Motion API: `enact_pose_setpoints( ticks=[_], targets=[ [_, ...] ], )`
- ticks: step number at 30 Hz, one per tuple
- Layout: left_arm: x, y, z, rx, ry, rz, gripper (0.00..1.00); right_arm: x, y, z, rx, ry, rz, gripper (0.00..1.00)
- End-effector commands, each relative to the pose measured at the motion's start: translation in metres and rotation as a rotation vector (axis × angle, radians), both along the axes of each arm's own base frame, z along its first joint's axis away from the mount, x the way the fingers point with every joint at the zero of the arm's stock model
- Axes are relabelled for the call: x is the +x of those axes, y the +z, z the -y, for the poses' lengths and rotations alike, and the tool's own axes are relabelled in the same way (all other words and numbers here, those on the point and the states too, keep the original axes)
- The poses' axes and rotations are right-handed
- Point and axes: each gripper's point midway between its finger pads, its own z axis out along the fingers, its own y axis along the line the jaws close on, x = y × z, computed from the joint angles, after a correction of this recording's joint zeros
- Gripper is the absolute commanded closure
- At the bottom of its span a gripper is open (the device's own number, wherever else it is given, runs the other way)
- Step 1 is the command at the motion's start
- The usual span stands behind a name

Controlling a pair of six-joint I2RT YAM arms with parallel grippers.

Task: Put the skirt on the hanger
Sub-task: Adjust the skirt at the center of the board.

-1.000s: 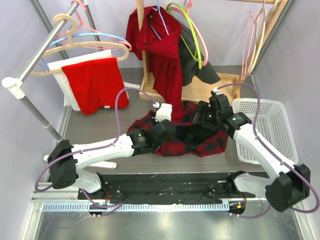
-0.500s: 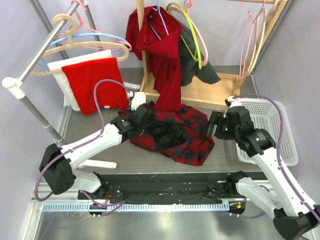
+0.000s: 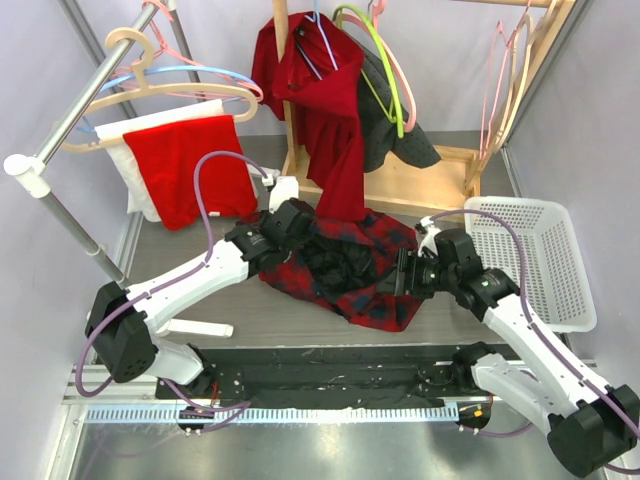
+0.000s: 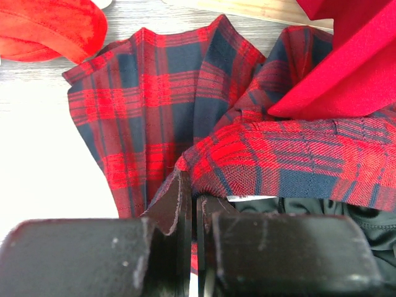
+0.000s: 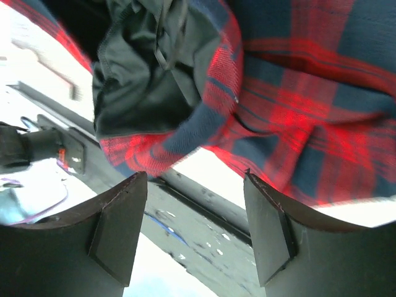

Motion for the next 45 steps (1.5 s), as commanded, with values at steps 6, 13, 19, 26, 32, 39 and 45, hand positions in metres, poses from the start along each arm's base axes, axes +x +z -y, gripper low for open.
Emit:
enact_pose_setpoints(
  ticks=[6, 13, 19, 26, 32, 39, 45],
  targets=[
    [0.003, 0.020, 0.005, -0.073, 0.002, 0.043, 1.00, 0.019, -0.001, -0.048, 0.188, -0.005, 0.001, 0.40],
    [0.000, 0.025, 0.001, -0.073, 0.000, 0.049, 1.00, 0.023, -0.020, -0.039, 0.079, -0.068, -0.032, 0.71],
    [-0.007, 0.034, -0.006, -0.066, -0.011, 0.055, 1.00, 0.033, -0.019, -0.029, 0.021, -0.125, -0.014, 0.99],
    [-0.018, 0.048, -0.028, 0.024, -0.012, 0.037, 1.00, 0.055, -0.003, 0.026, -0.306, -0.245, 0.080, 0.99],
    [-0.028, 0.063, -0.031, 0.023, -0.053, 0.022, 1.00, 0.076, 0.035, 0.053, -0.462, -0.301, 0.189, 0.99],
    [-0.033, 0.105, -0.036, 0.045, -0.099, 0.044, 1.00, 0.106, 0.099, 0.092, -0.671, -0.426, 0.343, 0.99],
    [-0.037, 0.171, -0.045, 0.031, -0.132, 0.122, 1.00, 0.120, 0.188, 0.104, -0.687, -0.491, 0.508, 0.99]
  ],
)
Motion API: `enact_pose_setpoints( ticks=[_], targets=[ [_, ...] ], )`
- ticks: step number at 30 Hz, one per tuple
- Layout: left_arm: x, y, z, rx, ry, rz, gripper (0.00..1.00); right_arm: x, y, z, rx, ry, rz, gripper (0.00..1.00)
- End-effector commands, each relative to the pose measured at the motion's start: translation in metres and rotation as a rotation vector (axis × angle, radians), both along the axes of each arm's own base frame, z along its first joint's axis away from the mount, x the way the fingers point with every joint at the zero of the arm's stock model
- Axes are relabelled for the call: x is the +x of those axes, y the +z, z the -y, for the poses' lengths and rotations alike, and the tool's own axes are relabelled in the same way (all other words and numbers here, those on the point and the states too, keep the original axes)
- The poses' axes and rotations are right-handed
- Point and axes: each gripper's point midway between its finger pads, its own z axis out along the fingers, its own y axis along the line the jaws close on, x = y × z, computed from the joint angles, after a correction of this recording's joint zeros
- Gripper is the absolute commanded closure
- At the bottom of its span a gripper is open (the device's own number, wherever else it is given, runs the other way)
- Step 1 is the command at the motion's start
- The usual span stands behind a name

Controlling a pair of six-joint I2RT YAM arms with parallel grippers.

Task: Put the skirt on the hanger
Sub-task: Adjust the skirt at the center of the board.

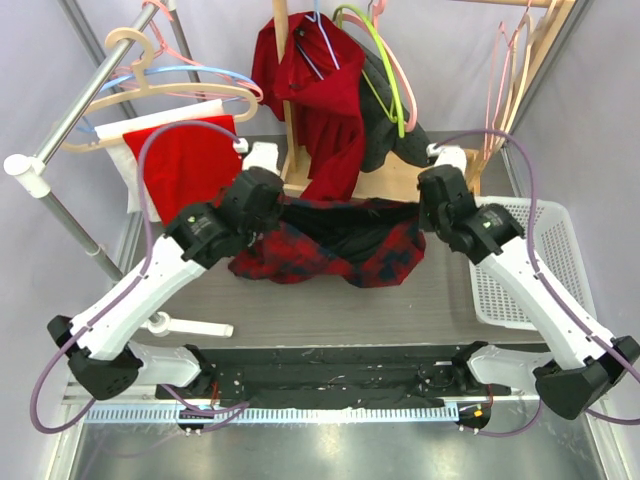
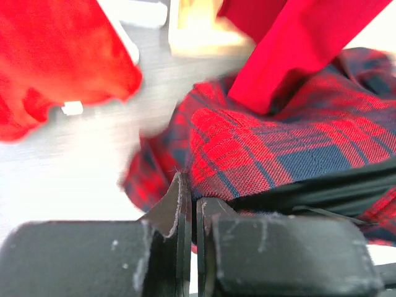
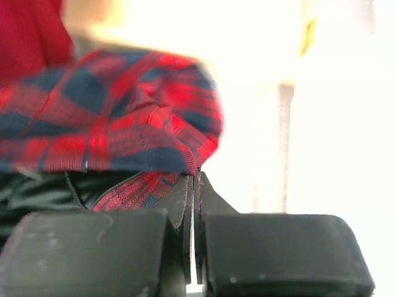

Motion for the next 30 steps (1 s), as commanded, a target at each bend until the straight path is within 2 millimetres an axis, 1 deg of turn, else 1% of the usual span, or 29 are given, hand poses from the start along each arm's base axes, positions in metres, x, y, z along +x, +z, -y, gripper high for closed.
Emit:
enact_pose_setpoints(
  ticks=[1, 2, 3, 4, 5, 8, 9, 10, 11, 12, 13, 14, 15, 16, 17, 18, 19, 20, 21, 22, 23, 24, 25, 26, 27, 28, 29, 30],
  targets=[
    [-0.007, 0.068, -0.019, -0.026, -0.008, 0.113, 1.00, 0.007, 0.088, 0.027, -0.075, -0.061, 0.203, 0.99],
    [-0.008, 0.078, -0.021, -0.033, -0.015, 0.129, 1.00, 0.008, 0.112, 0.027, -0.052, -0.060, 0.250, 0.99],
    [-0.009, 0.087, -0.020, -0.051, -0.024, 0.147, 1.00, 0.006, 0.122, 0.028, -0.051, -0.052, 0.267, 0.99],
    [-0.011, 0.104, -0.021, -0.085, -0.032, 0.178, 1.00, 0.006, 0.132, 0.028, -0.040, -0.050, 0.285, 0.99],
    [-0.012, 0.112, -0.019, -0.099, -0.046, 0.198, 1.00, 0.004, 0.150, 0.027, -0.011, -0.041, 0.322, 0.99],
    [-0.016, 0.130, -0.014, -0.142, -0.089, 0.225, 1.00, -0.002, 0.170, 0.022, 0.034, -0.004, 0.359, 0.99],
    [-0.018, 0.133, -0.009, -0.159, -0.119, 0.224, 1.00, -0.004, 0.171, 0.020, 0.050, 0.011, 0.359, 0.99],
    [-0.018, 0.132, -0.007, -0.162, -0.132, 0.221, 1.00, -0.005, 0.166, 0.017, 0.058, 0.021, 0.345, 0.99],
    [-0.018, 0.130, -0.004, -0.162, -0.140, 0.212, 1.00, -0.009, 0.164, 0.015, 0.073, 0.039, 0.340, 0.99],
    [-0.018, 0.122, -0.002, -0.155, -0.147, 0.196, 1.00, -0.010, 0.158, 0.012, 0.090, 0.041, 0.328, 0.99],
    [-0.018, 0.116, 0.002, -0.154, -0.160, 0.181, 1.00, -0.010, 0.140, 0.010, 0.083, 0.045, 0.289, 0.99],
    [-0.018, 0.110, 0.005, -0.152, -0.168, 0.166, 1.00, -0.014, 0.133, 0.008, 0.101, 0.059, 0.277, 0.99],
    [-0.015, 0.094, 0.009, -0.142, -0.166, 0.137, 1.00, -0.015, 0.121, 0.005, 0.105, 0.065, 0.250, 0.99],
    [-0.016, 0.084, 0.015, -0.148, -0.180, 0.114, 1.00, -0.017, 0.087, 0.002, 0.099, 0.062, 0.177, 0.99],
    [-0.016, 0.076, 0.018, -0.150, -0.191, 0.098, 1.00, -0.018, 0.072, 0.001, 0.104, 0.061, 0.150, 0.99],
    [-0.014, 0.054, 0.026, -0.155, -0.189, 0.062, 1.00, -0.023, 0.057, -0.001, 0.117, 0.069, 0.122, 0.99],
    [-0.013, 0.043, 0.030, -0.161, -0.193, 0.044, 1.00, -0.028, 0.016, -0.001, 0.105, 0.054, 0.036, 0.99],
    [-0.016, 0.029, 0.039, -0.177, -0.225, 0.009, 1.00, -0.030, -0.001, -0.002, 0.106, 0.047, 0.006, 0.99],
    [-0.014, 0.003, 0.048, -0.189, -0.225, -0.036, 1.00, -0.034, -0.016, -0.001, 0.107, 0.037, -0.020, 0.99],
    [-0.015, -0.011, 0.055, -0.197, -0.239, -0.066, 1.00, -0.043, -0.051, 0.003, 0.081, 0.025, -0.091, 0.99],
    [-0.022, -0.027, 0.065, -0.219, -0.280, -0.120, 1.00, -0.045, -0.063, 0.001, 0.099, 0.014, -0.103, 0.99],
    [-0.025, -0.061, 0.068, -0.194, -0.284, -0.187, 1.00, -0.049, -0.073, 0.000, 0.126, 0.001, -0.122, 0.99],
    [-0.025, -0.071, 0.076, -0.222, -0.289, -0.205, 1.00, -0.055, -0.089, -0.005, 0.139, 0.020, -0.157, 0.99],
    [-0.031, -0.095, 0.078, -0.212, -0.302, -0.259, 1.00, -0.050, -0.091, -0.010, 0.165, 0.030, -0.139, 0.99],
    [-0.032, -0.111, 0.081, -0.202, -0.304, -0.293, 1.00, -0.051, -0.095, -0.009, 0.162, 0.018, -0.144, 0.99],
    [-0.032, -0.118, 0.085, -0.210, -0.308, -0.305, 1.00, -0.050, -0.100, -0.007, 0.152, 0.002, -0.155, 0.99],
    [-0.034, -0.132, 0.083, -0.195, -0.300, -0.333, 1.00, -0.050, -0.102, -0.007, 0.149, -0.002, -0.161, 0.99],
    [-0.034, -0.137, 0.083, -0.187, -0.295, -0.343, 1.00, -0.049, -0.105, -0.007, 0.145, -0.010, -0.168, 0.99]
  ],
)
